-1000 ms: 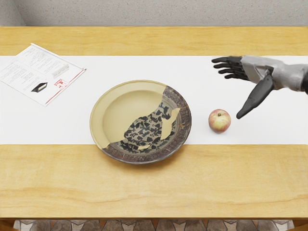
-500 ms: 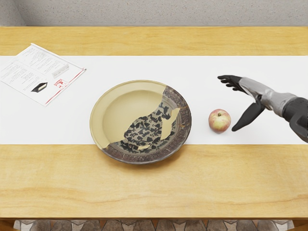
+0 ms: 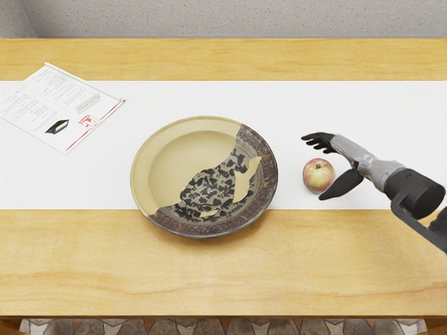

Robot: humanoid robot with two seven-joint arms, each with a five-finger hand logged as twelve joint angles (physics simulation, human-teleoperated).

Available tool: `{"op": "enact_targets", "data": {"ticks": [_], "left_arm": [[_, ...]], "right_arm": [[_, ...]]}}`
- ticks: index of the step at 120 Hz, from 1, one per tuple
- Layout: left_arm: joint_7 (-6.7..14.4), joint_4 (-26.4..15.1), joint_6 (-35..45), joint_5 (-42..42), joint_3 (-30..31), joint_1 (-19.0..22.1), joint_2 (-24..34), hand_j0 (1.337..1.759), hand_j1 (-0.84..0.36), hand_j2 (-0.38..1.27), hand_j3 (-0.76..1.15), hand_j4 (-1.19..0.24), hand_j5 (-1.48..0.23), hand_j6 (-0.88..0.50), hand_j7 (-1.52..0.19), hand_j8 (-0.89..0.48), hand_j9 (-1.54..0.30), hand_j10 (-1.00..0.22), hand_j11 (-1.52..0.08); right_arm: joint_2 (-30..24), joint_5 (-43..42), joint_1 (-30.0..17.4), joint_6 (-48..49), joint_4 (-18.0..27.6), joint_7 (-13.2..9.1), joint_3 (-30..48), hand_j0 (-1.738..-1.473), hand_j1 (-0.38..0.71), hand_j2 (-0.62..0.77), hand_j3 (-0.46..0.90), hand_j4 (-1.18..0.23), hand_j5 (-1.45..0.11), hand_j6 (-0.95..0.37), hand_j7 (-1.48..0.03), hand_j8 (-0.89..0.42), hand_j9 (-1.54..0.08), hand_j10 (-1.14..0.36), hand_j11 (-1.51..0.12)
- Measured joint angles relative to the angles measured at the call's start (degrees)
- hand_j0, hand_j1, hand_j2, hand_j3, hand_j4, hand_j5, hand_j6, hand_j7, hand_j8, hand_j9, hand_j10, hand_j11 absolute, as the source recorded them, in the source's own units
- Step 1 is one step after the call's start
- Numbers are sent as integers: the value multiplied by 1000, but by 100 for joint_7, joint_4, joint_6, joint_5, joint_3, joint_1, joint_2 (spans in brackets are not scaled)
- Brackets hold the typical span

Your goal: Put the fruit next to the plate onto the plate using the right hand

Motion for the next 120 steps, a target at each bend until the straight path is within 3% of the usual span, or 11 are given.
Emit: {"op": "enact_targets", "data": {"ticks": [97,120], "left_arm": [[0,-2,0,0,0,0,0,1658,55,49,0,-245,-318,-245,-318,-245,-318,-245,-318],[-1,-1,0,1,-2,0,0,1658,55,49,0,-245,-318,-245,-318,-245,-318,-245,-318]], "right_arm": [[504,-274,-284,-573,-538,37,-110,-1658,93,-74,0,-373,-485,-376,-483,-375,-485,-373,-485],[548,-337,-332,-579,-622,96,-103,-1655,121,-32,-1,-436,-564,-407,-563,-344,-574,-431,-576]]}}
